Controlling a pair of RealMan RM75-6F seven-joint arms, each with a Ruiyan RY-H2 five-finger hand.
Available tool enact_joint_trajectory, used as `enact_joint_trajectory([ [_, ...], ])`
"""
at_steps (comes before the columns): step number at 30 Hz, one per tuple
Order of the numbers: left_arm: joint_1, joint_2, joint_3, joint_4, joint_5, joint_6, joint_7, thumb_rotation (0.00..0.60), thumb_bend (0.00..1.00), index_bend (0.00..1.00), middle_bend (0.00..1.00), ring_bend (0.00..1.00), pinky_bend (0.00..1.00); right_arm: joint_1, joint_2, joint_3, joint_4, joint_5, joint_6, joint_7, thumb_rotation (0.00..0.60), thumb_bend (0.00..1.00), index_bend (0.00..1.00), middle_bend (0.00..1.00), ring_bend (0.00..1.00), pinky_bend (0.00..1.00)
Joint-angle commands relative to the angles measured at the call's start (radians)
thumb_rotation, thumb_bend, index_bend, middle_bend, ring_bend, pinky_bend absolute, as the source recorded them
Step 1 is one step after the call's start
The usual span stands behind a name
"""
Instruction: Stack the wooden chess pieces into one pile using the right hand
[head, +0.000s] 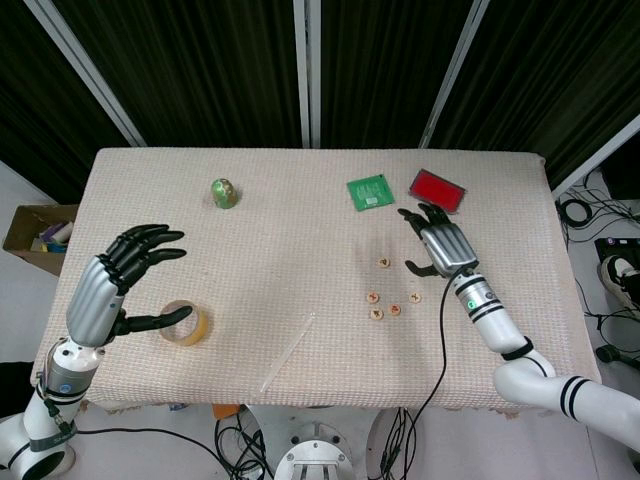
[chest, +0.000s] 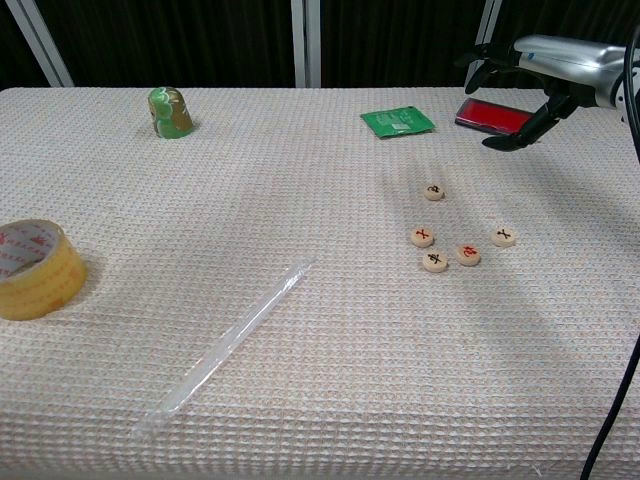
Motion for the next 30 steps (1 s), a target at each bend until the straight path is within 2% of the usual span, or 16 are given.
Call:
enact_joint_trajectory([
  [1,-0.001,0.000,0.004,0.004,-0.005,0.002,-0.005,0.600,0.00,0.27,0.19,0.17,0.21,0.001,-0.006,-0.008,0.008,0.000,0.002,0.007,0.600,0.22,0.08,0.21,0.00,0.07],
  [7,0.001,0.001,0.015,0.013,-0.013,0.008,-0.009,0.600,0.00,0.27,0.19,0.17,0.21,-0.008,-0.001,-0.035,-0.002,-0.034,0.026,0.024,0.600,0.22,0.08,0.21,0.00,0.07],
  [11,0.016,0.013,0.030,0.023,-0.042,-0.007,0.031,0.600,0.00,0.27,0.19,0.17,0.21,-0.030,0.036,-0.078,-0.068,-0.115,0.058,0.059,0.600,0.23,0.10,0.23,0.01,0.07],
  [16,0.055,0.099,0.089,-0.022,-0.228,-0.180,0.220,0.600,0.00,0.27,0.19,0.17,0.21,-0.065,0.077,-0.171,-0.126,-0.260,0.106,0.093,0.600,0.22,0.20,0.26,0.04,0.08],
  [20,0.094,0.060,0.097,0.003,-0.367,-0.207,0.369,0.600,0.00,0.27,0.19,0.17,0.21,-0.081,0.038,-0.214,-0.083,-0.326,0.152,0.013,0.600,0.19,0.29,0.21,0.00,0.04],
  [25,0.142,0.023,0.128,0.039,-0.400,-0.195,0.342,0.600,0.00,0.27,0.19,0.17,0.21,-0.070,-0.013,-0.231,-0.031,-0.342,0.137,-0.057,0.600,0.18,0.34,0.15,0.00,0.00],
  [30,0.176,-0.011,0.141,0.092,-0.416,-0.177,0.335,0.600,0.00,0.27,0.19,0.17,0.21,-0.063,-0.075,-0.239,0.035,-0.381,0.163,-0.069,0.600,0.18,0.35,0.14,0.00,0.00],
])
